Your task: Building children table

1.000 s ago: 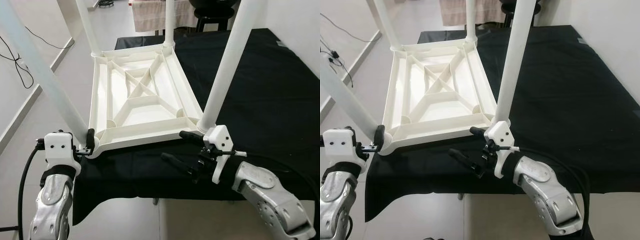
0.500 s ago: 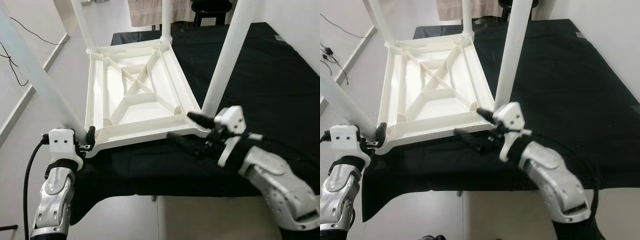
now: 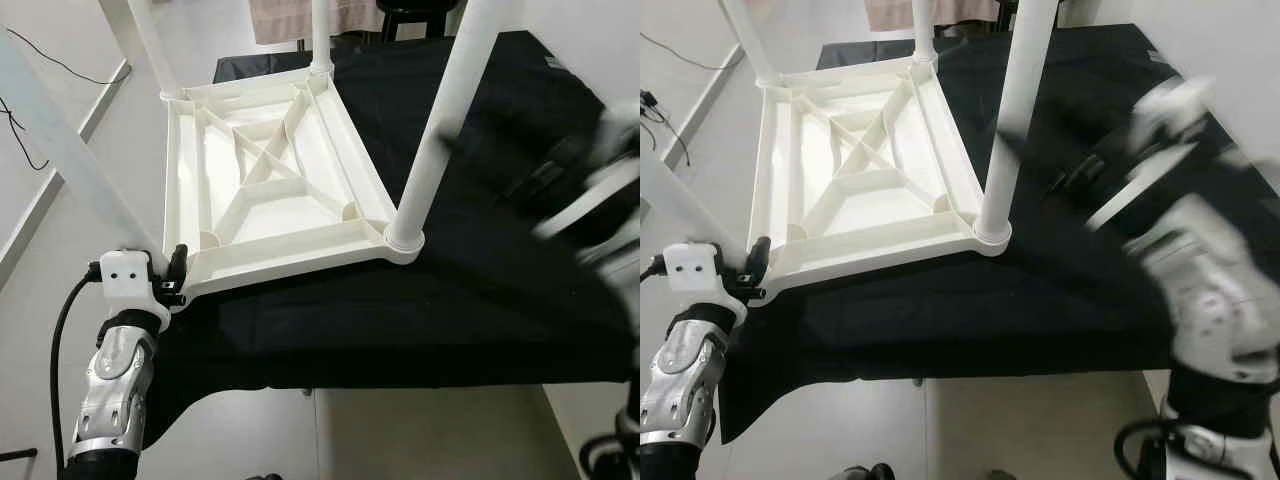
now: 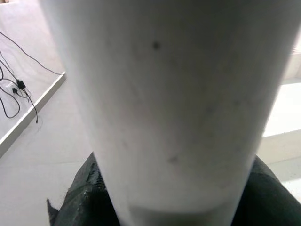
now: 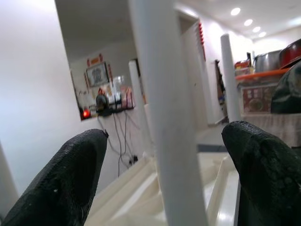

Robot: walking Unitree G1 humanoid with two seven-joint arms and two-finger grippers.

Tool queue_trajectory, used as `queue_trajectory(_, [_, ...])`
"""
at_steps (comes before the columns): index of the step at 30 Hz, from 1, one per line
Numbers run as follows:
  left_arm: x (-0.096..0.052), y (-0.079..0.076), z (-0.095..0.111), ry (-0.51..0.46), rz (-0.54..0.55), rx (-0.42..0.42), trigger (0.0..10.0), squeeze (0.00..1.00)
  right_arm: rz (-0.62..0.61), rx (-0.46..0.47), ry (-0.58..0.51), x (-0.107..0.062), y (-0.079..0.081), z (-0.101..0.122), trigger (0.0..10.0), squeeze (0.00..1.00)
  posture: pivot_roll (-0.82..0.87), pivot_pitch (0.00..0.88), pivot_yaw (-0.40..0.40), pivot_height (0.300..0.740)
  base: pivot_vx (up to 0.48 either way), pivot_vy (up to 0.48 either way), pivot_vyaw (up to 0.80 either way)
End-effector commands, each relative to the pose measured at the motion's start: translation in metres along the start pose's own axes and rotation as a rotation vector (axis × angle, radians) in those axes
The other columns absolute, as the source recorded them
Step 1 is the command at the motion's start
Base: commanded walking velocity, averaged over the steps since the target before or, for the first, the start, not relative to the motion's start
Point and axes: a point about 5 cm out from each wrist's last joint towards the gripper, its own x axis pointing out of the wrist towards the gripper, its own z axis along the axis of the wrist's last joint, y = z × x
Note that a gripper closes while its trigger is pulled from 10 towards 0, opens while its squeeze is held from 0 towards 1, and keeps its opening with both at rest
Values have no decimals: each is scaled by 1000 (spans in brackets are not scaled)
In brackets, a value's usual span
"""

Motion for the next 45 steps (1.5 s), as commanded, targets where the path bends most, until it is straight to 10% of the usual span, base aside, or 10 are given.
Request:
queue_trajectory(1, [-6,8,-10,43,25,20,0,0,-6,16,-8,0,-1,-1,10000,0,-164,200,43,740,0,0,0])
queue_trajectory(23, [0,5,-7,-2,21,7,0,0,25,-80,-5,73,20,17,10000,0,-159,166,40,740,0,0,0])
queue_trajectory(24, [0,5,-7,-3,22,6,0,0,17,-70,5,73,18,16,2549,0,-160,164,37,740,0,0,0])
queue_trajectory(25, [0,5,-7,-4,22,5,0,0,3,-73,21,73,16,14,0,0,-160,163,37,740,0,0,0])
queue_trajectory(44, [-1,8,-7,-10,38,8,0,0,-132,-72,87,69,-7,1,0,0,-158,147,32,740,0,0,0])
queue_trajectory(45, [-1,8,-7,-8,42,10,1765,0,-145,-74,100,68,-9,-1,0,0,-157,145,33,740,0,0,0])
